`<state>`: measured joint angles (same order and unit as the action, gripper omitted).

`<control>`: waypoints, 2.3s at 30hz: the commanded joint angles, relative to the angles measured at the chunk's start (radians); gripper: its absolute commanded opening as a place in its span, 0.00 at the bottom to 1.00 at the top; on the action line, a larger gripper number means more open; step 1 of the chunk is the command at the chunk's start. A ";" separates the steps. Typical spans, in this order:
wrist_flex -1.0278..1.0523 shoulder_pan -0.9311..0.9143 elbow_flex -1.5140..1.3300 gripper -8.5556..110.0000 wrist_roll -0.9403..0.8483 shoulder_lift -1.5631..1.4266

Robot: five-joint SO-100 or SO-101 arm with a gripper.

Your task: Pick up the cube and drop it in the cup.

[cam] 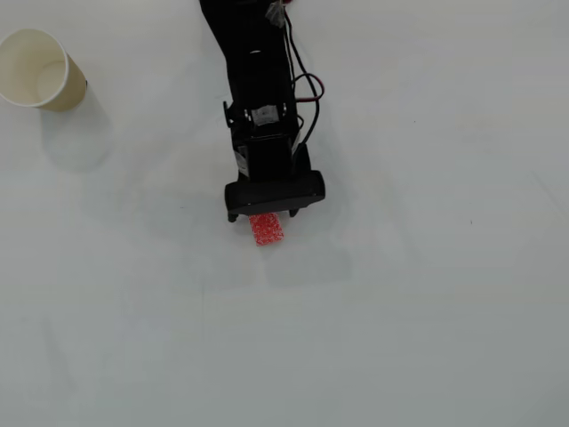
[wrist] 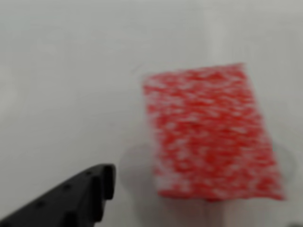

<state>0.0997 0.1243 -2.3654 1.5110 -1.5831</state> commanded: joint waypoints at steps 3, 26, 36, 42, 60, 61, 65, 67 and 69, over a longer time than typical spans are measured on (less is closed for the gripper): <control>-0.038 0.017 0.161 0.36 -0.012 -0.025; -0.038 -0.009 0.195 0.36 -0.012 0.021; -0.043 -0.034 0.198 0.36 -0.012 0.026; -0.043 -0.041 0.198 0.36 -0.012 0.026; 0.008 -0.061 0.189 0.12 -0.005 0.014; 0.008 -0.061 0.189 0.12 -0.003 0.014; 0.009 -0.061 0.187 0.10 -0.003 0.012; 0.009 -0.061 0.187 0.10 -0.003 0.012; 0.009 -0.061 0.187 0.10 -0.003 0.012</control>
<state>0.1058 0.0629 -2.2902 1.5048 -1.5386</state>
